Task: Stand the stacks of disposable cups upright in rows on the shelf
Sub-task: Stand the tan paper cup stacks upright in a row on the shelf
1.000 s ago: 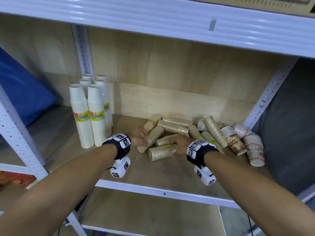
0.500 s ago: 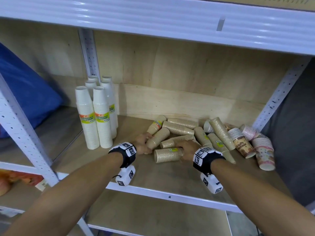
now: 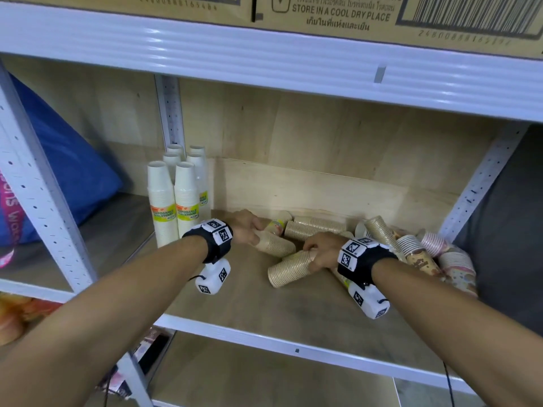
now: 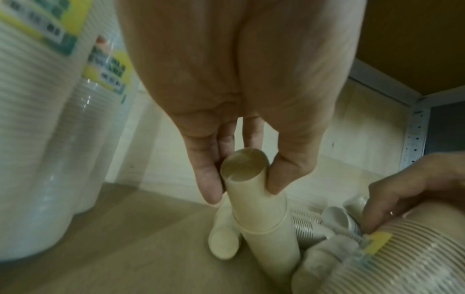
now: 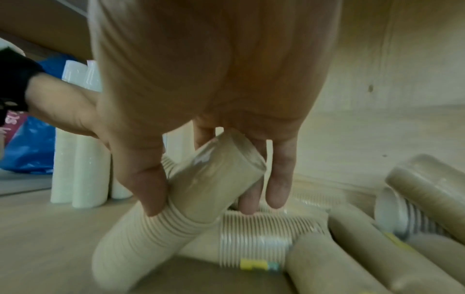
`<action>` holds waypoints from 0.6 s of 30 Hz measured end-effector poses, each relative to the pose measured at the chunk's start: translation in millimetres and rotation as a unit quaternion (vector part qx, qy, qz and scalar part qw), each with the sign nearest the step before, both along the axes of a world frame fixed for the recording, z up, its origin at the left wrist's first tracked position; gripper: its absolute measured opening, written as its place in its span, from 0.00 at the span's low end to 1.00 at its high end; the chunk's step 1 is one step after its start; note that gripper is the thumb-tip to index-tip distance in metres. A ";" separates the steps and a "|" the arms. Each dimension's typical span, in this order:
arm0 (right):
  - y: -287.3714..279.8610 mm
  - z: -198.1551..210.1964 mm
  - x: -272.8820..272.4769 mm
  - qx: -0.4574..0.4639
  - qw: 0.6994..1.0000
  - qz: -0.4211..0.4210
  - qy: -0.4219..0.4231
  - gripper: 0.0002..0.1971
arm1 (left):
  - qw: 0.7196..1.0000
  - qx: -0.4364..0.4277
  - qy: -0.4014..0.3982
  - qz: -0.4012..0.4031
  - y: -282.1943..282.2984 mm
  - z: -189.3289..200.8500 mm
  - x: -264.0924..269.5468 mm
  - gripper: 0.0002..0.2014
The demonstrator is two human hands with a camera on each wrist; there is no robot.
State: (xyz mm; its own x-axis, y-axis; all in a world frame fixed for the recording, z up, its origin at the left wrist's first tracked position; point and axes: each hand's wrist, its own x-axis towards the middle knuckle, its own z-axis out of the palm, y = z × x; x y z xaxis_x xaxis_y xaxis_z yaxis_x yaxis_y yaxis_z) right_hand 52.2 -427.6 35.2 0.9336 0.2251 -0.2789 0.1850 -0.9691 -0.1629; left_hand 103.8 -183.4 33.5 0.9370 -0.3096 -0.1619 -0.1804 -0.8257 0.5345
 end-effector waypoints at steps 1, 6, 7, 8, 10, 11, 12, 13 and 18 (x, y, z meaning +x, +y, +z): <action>3.1 6.9 2.6 0.011 1.000 0.003 -0.003 0.28 | 1.000 -0.003 -0.008 0.002 1.9 6.8 1.4 0.23; 24.3 33.6 13.2 0.054 0.998 0.018 -0.024 0.23 | 0.999 -0.019 -0.032 0.000 8.0 39.6 5.6 0.18; 30.0 36.9 15.0 0.060 0.998 0.025 -0.024 0.22 | 0.999 -0.014 -0.035 0.000 9.2 45.0 6.3 0.16; 35.5 39.2 16.7 0.065 0.997 0.032 -0.026 0.21 | 0.999 -0.007 -0.034 0.002 10.7 49.6 7.5 0.16; 46.6 43.7 20.8 0.072 0.996 0.044 -0.034 0.20 | 1.000 0.000 -0.031 0.006 13.7 57.4 9.7 0.15; 52.8 46.9 23.5 0.072 0.996 0.048 -0.037 0.20 | 0.999 0.002 -0.032 0.008 15.5 60.3 10.8 0.15; 58.7 50.8 25.9 0.073 0.995 0.053 -0.042 0.21 | 0.999 0.006 -0.036 0.010 17.2 63.0 12.5 0.15; 64.2 55.4 28.6 0.072 0.995 0.057 -0.047 0.22 | 0.999 0.010 -0.041 0.013 18.7 65.6 13.8 0.15; 82.6 73.7 43.4 0.078 0.990 0.055 -0.104 0.22 | 0.995 0.037 -0.085 0.047 23.0 76.6 22.5 0.17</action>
State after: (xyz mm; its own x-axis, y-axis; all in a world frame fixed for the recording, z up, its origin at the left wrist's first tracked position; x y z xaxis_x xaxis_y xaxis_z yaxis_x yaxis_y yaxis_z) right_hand 95.6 -345.0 108.9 0.9349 0.3529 -0.0369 0.3325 -0.9078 -0.2556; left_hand 126.3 -160.4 110.1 0.9770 -0.2128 -0.0172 -0.1837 -0.8792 0.4396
